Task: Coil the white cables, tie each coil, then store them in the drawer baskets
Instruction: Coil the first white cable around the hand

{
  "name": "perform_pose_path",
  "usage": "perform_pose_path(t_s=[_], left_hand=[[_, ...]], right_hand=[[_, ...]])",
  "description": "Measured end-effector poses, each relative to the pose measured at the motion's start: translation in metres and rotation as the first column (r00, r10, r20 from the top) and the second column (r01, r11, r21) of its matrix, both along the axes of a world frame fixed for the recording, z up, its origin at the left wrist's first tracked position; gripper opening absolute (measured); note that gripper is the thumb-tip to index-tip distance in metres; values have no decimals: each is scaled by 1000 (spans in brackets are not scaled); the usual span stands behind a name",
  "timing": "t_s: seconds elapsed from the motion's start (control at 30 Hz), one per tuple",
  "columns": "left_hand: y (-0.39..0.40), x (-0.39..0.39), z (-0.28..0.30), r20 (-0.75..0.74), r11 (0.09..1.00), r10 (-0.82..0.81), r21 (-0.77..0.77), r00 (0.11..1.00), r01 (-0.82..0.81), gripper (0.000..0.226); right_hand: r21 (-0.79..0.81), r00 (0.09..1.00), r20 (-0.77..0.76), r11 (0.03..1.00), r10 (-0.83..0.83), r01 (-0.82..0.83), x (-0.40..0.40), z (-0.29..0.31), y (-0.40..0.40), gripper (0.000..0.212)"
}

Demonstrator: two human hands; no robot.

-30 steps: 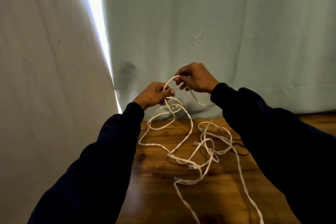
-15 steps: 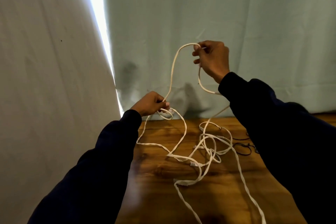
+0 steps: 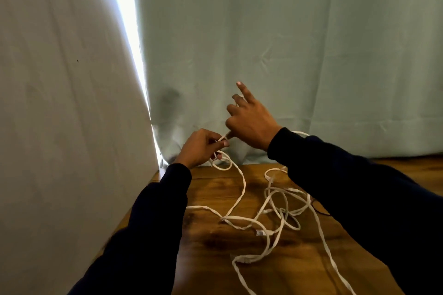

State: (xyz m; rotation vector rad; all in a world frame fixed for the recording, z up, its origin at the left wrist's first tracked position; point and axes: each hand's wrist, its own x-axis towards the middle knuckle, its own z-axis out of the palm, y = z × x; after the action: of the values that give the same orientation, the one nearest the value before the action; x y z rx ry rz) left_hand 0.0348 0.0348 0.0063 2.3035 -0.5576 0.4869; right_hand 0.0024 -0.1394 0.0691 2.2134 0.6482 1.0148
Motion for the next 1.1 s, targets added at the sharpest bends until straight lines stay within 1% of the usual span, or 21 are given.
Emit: perform_pose_path(t_s=[0.03, 0.07, 0.13, 0.2, 0.27, 0.33, 0.4, 0.5, 0.6, 0.67, 0.7, 0.77, 0.8, 0.9, 0.97, 1.03, 1.07, 1.1], left_hand=[[3, 1, -3, 1, 998, -4, -58, 1000, 4, 17], [5, 1, -4, -3, 994, -9, -106, 1000, 9, 16], [9, 3, -5, -1, 987, -15, -160, 1000, 15, 14], [10, 4, -3, 21, 980, -24, -196, 999, 28, 12], [13, 4, 1, 33, 972, -30, -234, 999, 37, 9], [17, 2, 4, 41, 961, -34, -272, 999, 44, 7], [19, 0, 8, 72, 951, -30, -305, 997, 50, 9], [21, -4, 13, 143, 933, 1, -356, 990, 51, 11], [17, -6, 16, 154, 886, 5, -459, 988, 67, 13], [18, -2, 16, 150, 821, -1, -565, 989, 86, 19], [19, 0, 15, 141, 771, -5, -630, 990, 94, 17], [23, 5, 15, 104, 657, -21, -748, 994, 92, 9], [25, 8, 14, 81, 609, -25, -789, 996, 80, 10], [23, 12, 16, 51, 469, -82, -879, 995, 84, 18], [23, 12, 21, 35, 351, -110, -933, 993, 72, 13], [30, 14, 22, 16, 230, -93, -972, 996, 37, 18], [34, 14, 20, 1, 209, -72, -978, 997, 16, 22], [38, 15, 18, -13, 223, -47, -975, 999, -2, 25]], right_hand=[[47, 999, -49, 999, 13, -11, 6, 3, -4, 28], [133, 994, -99, 991, 44, -31, 12, 6, -9, 34], [351, 973, -180, 934, 143, -72, 21, 11, -16, 41], [541, 946, -162, 827, 282, -154, 28, 10, -20, 41], [677, 907, -116, 700, 406, -227, 35, 9, -21, 39], [763, 875, -69, 590, 480, -264, 42, 9, -23, 37], [811, 868, -24, 516, 496, -274, 45, 11, -25, 36], [847, 870, 22, 453, 493, -278, 44, 16, -28, 33], [874, 863, 26, 408, 504, -265, 42, 19, -26, 30], [890, 851, 17, 380, 525, -252, 42, 22, -27, 29], [898, 844, -1, 373, 536, -235, 42, 23, -28, 30], [902, 833, -66, 390, 549, -186, 39, 25, -32, 30], [898, 827, -100, 408, 554, -164, 38, 26, -34, 30], [882, 816, -181, 458, 549, -112, 38, 27, -37, 30], [867, 839, -200, 491, 505, -89, 41, 28, -41, 29], [867, 871, -189, 494, 453, -69, 43, 29, -50, 30], [877, 875, -183, 476, 448, -61, 44, 30, -55, 31], [887, 874, -177, 459, 453, -58, 45, 31, -60, 31]])
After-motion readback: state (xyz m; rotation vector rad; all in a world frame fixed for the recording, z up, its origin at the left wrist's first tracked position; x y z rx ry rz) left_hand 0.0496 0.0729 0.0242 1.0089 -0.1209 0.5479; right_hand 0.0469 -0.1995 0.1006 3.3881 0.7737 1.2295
